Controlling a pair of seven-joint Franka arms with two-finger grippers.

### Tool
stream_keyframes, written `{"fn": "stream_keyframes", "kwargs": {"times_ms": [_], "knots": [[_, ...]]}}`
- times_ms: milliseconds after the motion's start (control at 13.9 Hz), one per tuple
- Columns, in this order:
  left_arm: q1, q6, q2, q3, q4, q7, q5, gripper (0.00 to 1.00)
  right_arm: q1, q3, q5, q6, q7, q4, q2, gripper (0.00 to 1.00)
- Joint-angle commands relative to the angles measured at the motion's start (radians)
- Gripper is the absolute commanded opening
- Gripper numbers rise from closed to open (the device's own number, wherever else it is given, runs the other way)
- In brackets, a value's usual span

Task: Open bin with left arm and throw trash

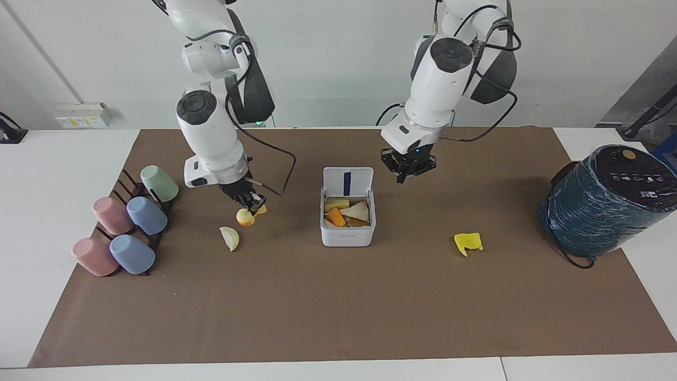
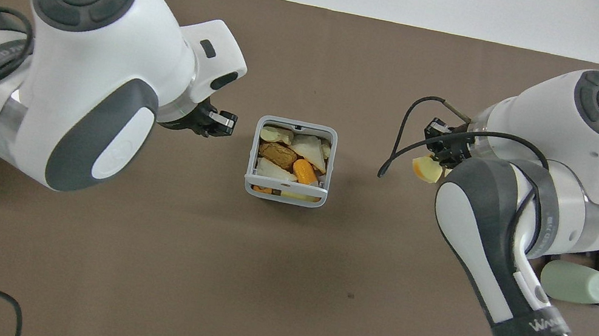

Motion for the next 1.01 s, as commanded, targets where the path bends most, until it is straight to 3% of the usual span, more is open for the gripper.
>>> {"fn": "stream_keyframes", "kwargs": {"times_ms": [0,216,361,505,722,794,866,938], "knots": [[0.055,-0.003,-0.031,-0.005,-0.044,0.002,-0.004,1.0,-0.002,0.049,0.085,-0.022,0.106,0.116,0.049,0.0],[0.15,0.066,-0.031,-0.005,-0.072,0.062,0.016,1.0,0.0,0.126,0.159,0.055,0.178,0.116,0.062,0.0],[0.205,0.208,-0.043,-0.005,-0.159,0.157,0.031,1.0,0.01,0.149,0.222,0.137,0.212,0.116,0.095,0.0],[0.245,0.321,-0.043,-0.007,-0.245,0.168,0.045,1.0,0.078,0.149,0.253,0.223,0.244,0.116,0.137,0.0],[0.251,0.399,-0.035,-0.007,-0.286,0.183,0.073,1.0,0.121,0.149,0.253,0.273,0.254,0.093,0.175,0.01],[0.248,0.418,-0.032,-0.005,-0.299,0.182,0.08,1.0,0.122,0.149,0.253,0.274,0.254,0.075,0.177,0.1],[0.248,0.431,-0.026,-0.007,-0.306,0.182,0.123,1.0,0.122,0.149,0.253,0.274,0.254,0.058,0.174,0.28],[0.253,0.465,-0.013,-0.007,-0.326,0.183,0.137,1.0,0.122,0.149,0.251,0.274,0.254,0.047,0.172,0.54]]}}
